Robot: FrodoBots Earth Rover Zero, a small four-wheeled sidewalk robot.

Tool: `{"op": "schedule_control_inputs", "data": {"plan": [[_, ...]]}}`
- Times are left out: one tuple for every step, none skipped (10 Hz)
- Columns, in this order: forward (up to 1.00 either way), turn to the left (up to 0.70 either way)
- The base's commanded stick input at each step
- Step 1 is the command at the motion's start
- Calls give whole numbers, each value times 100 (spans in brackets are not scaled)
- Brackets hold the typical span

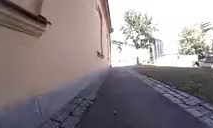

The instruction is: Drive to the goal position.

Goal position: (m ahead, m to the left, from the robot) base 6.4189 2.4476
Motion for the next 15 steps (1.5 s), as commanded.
{"op": "schedule_control_inputs", "data": {"plan": [[70, 0], [70, 0], [70, 0], [70, 0], [70, 0], [70, 0], [70, 0], [70, 0], [70, 0], [70, 0], [70, 0], [70, 0], [70, 0], [70, 0], [70, 0]]}}
